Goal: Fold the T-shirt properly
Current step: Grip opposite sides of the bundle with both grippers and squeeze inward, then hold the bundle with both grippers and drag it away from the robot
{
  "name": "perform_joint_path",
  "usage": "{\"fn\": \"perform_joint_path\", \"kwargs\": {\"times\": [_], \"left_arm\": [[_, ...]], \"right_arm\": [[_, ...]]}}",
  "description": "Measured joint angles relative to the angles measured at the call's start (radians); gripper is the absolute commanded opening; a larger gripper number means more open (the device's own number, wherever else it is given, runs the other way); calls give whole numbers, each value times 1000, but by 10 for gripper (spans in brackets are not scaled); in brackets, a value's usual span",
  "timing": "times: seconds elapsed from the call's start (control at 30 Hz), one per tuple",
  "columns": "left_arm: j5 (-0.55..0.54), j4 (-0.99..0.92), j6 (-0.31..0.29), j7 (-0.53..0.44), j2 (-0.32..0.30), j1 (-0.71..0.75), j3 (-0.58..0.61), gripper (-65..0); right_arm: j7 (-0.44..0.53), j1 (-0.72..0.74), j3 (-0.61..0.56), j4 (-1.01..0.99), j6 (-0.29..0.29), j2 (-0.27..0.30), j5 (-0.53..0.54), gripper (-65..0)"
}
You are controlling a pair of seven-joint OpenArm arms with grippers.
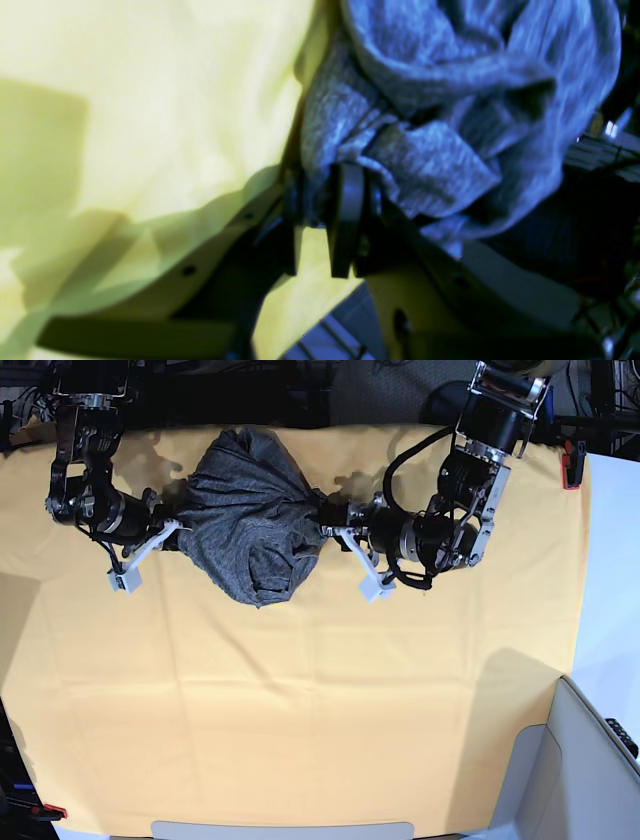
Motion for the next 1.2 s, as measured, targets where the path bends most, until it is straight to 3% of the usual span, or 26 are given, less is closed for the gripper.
{"fn": "perform_joint_path", "kwargs": {"times": [0.33,0.63,0.87,1.2], "left_arm": [[27,-104,7,-27,2,-152,-2,-582],[21,-202,6,-79,27,-179,-3,-581],[11,-220,1,-119,34,-182,-2,-581],[26,-242,5,-121,51,-218,-2,-581]], "right_arm": [[-5,-74,-6,79,1,-18,2,-644],[10,-110,-10,87,2,-41,5,-643],[28,-110,-113,93,-2,-33,-1,-643],[23,-132,-160,126,-2,-37,1,-643]]}}
